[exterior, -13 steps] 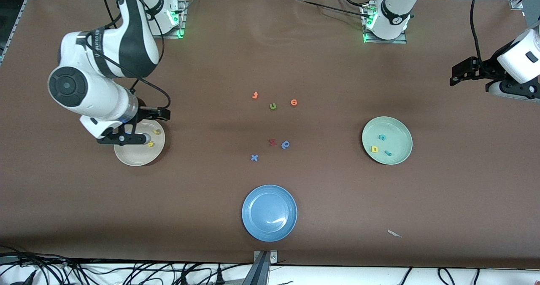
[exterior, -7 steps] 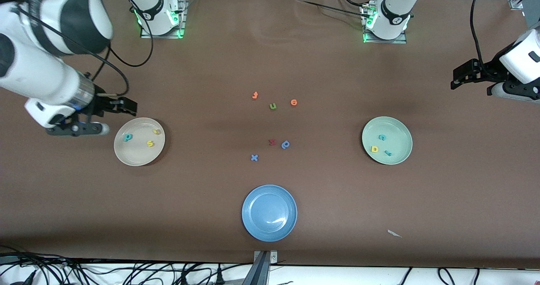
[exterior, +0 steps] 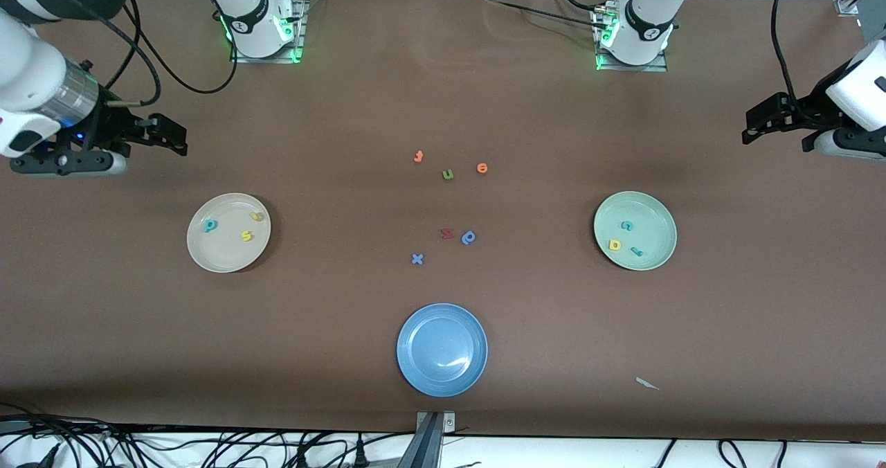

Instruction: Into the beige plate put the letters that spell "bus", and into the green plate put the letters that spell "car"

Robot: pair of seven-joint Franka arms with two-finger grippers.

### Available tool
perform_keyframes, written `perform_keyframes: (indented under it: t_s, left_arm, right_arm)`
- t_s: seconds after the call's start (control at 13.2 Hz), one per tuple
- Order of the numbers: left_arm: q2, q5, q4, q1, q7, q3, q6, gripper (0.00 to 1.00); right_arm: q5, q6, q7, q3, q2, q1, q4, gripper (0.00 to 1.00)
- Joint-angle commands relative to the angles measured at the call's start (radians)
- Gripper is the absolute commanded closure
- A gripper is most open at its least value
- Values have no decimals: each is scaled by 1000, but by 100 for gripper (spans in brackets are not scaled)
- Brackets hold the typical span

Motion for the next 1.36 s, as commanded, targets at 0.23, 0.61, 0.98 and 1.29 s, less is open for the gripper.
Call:
perform_keyframes:
  t_s: [0.23,0.61,0.98,1.29]
  left_arm:
    - [-14,-12,-6,-3,-10,4,-7,0]
    - [-11,-10,-3,0,-11,4,-2,0]
    - [-11,-10,-3,0,-10,1,-4,0]
    - [-11,-10,-3,0,-11,3,-5,0]
  right_arm:
    - [-6,20,-15,35,-91,-59,-55,0]
    - [-6,40,-30,33,-105,-82,-67,0]
    - [-6,35,-31,32,-82,-80,-33,0]
    - [-6,35,-53,30,-70,-80,-33,0]
